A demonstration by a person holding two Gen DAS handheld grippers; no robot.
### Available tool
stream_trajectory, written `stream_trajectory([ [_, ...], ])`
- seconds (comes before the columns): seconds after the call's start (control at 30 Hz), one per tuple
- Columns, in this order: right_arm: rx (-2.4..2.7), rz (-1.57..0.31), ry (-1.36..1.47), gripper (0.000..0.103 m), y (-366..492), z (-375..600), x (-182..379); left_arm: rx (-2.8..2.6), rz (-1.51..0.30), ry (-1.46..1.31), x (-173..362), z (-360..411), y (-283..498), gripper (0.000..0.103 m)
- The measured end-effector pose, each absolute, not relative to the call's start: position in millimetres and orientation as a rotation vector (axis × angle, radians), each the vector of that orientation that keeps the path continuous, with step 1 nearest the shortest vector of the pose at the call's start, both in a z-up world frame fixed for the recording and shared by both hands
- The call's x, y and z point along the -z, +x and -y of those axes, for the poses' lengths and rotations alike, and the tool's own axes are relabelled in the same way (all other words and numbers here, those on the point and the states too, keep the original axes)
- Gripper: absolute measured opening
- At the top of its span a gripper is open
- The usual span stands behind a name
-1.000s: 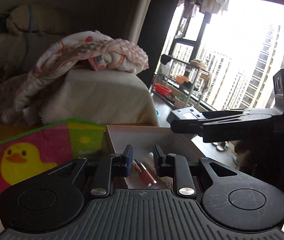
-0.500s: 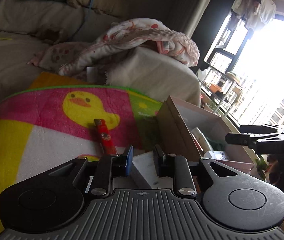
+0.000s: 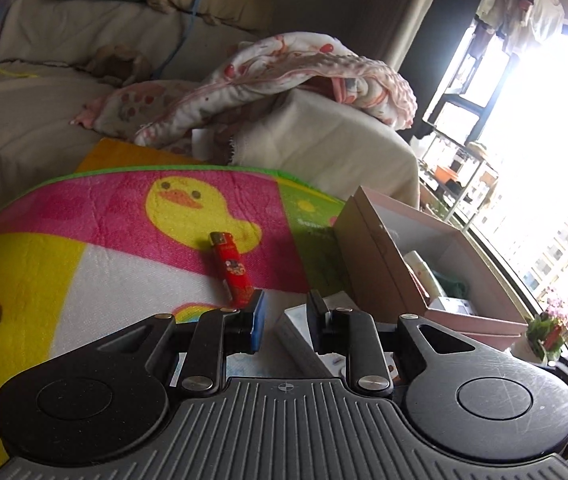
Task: Organize rigid objects
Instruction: 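Move the left gripper down to the red lighter on the mat, then close the left gripper on the red lighter and lift it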
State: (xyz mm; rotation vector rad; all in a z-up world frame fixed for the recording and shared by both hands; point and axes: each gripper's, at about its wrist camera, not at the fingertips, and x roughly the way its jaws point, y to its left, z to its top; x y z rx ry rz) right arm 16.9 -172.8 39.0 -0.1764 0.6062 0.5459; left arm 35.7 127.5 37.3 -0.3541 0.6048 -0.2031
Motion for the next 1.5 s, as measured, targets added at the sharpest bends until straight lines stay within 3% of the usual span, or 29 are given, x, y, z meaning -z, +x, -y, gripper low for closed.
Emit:
stream_trajectory([
  [0.4,-0.550,-0.735,-0.089,0.095,16.4,173.8,-3.7,0.270,-0.686,-0.372,-13.5,-109.3,94.8,0.024],
  [0.67,-0.555,-0.736,-0.081,0.095,17.8,174.6,-5.0,0.435,-0.748,-0.317,-16.3,-97.7,75.9,0.025],
  [0.8,-0.549,-0.734,-0.098,0.095,17.7,171.9,-4.8,0.152,-0.636,-0.151,-29.0,-100.1,76.8,0.025],
  [0.93,-0.545,-0.732,-0.107,0.095,17.0,171.1,-4.4,-0.015,-0.680,-0.110,-19.8,-110.7,112.2,0.025],
  [1.13,-0.543,-0.731,-0.106,0.095,17.1,171.0,-4.2,-0.025,-0.719,-0.080,-11.8,-106.1,136.4,0.039],
  [1.5,-0.563,-0.658,-0.075,0.095,8.4,178.3,-11.4,0.129,-0.691,-0.024,-6.0,-93.7,93.5,0.031],
])
